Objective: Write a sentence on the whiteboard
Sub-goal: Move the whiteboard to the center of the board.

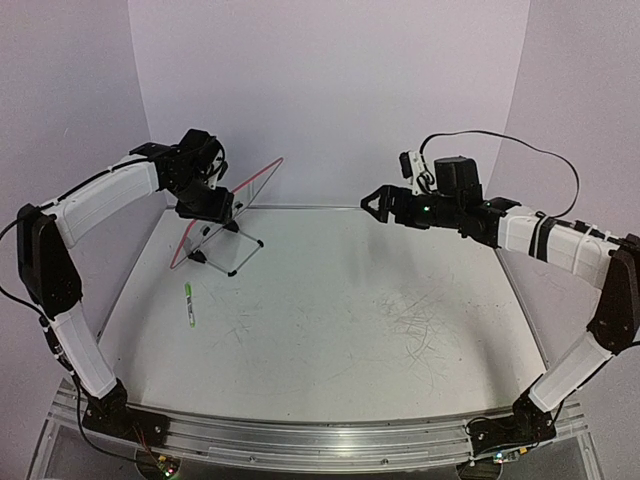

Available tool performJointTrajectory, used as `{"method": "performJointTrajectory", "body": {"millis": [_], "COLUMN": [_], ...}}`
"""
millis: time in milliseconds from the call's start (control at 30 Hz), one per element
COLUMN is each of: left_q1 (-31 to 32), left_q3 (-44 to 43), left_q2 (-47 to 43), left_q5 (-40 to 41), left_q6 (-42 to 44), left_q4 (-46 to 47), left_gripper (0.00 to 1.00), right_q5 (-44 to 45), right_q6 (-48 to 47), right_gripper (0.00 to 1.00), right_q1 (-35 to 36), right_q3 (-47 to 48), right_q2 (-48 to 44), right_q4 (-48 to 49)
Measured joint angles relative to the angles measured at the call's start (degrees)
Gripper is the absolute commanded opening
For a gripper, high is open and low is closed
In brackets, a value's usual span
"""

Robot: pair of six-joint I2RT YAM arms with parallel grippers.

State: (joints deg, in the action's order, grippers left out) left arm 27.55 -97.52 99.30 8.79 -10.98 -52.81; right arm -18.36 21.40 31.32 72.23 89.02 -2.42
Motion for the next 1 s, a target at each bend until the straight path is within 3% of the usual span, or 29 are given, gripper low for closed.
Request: {"method": "performJointTrajectory", "body": {"millis": [333, 1000], "left_q1": [0.96, 2.77], "left_q3": [-3.35, -11.51], "left_q2": [2.31, 7.68], "left_q5": [4.54, 7.12], "left_q6": [-1.22, 0.02], "left_q4": [-3.45, -8.84], "left_gripper": [0.27, 0.00], "right_q5": [-0.71, -0.69], "right_q6": [1.33, 2.10], "right_gripper": [0.98, 0.98], "right_q1": [1.16, 2.36], "right_q3": [-0.02, -0.02], "right_q2": [0.04, 1.16], "right_q4": [2.52, 3.48]}}
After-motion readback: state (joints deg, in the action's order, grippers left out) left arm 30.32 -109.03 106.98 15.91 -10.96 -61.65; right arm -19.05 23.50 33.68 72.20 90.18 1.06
